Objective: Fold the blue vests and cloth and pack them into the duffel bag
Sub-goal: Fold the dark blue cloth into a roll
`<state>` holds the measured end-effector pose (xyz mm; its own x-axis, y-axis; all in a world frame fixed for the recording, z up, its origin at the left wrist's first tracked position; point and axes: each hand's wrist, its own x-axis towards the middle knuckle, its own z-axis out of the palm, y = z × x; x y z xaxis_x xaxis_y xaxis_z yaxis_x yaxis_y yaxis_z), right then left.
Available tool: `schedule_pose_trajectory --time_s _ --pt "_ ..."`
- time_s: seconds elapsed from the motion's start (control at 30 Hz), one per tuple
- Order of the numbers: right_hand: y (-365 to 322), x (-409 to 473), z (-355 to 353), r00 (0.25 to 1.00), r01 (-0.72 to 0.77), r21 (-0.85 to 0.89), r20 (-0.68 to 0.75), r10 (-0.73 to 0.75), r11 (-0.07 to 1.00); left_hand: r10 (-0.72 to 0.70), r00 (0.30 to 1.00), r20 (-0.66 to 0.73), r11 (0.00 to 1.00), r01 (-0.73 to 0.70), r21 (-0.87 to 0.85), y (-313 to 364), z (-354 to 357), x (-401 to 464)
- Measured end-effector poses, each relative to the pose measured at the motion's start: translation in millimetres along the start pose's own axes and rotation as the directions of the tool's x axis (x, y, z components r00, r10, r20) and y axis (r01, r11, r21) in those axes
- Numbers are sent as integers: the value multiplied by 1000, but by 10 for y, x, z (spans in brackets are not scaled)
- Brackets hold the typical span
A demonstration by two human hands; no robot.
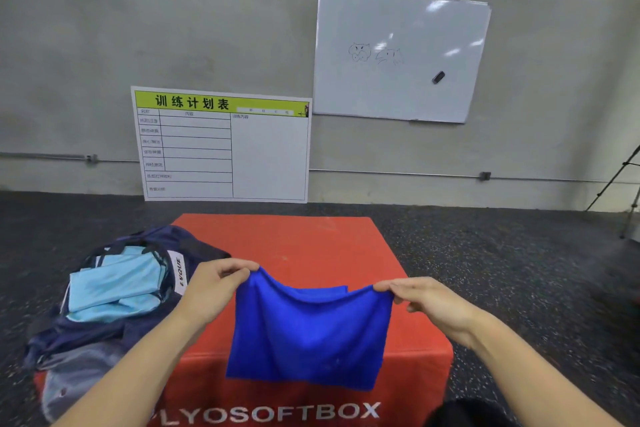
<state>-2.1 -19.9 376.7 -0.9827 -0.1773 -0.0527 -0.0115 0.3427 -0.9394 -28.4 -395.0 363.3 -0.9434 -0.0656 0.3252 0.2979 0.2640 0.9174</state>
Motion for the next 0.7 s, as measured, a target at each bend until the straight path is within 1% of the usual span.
schedule_pose_trajectory --time_s 0.1,0.23,0.33,0.43,0.53,0.63,0.7 --pt "67 111 2 1000 14 22 -1 -14 1000 -19 1000 -2 1000 19 -7 -84 49 72" --pt "346 373 43 999 15 63 -37 -12 998 -82 997 -10 994 83 67 -333 94 219" --pt "657 606 132 999 -33 79 -33 36 996 -119 993 8 985 117 127 -627 148 312" --pt "959 829 206 994 -105 52 -16 106 993 -187 982 23 966 179 186 -972 198 411" --pt "1202 1042 262 990 -138 46 -30 140 989 -248 969 17 945 238 225 -1240 262 496" --pt "1302 1269 288 990 -88 14 -106 89 996 -264 965 -4 944 259 206 -1383 325 637" --pt "1273 1462 280 988 -49 11 -145 50 999 -242 970 -25 953 243 181 -1445 356 788"
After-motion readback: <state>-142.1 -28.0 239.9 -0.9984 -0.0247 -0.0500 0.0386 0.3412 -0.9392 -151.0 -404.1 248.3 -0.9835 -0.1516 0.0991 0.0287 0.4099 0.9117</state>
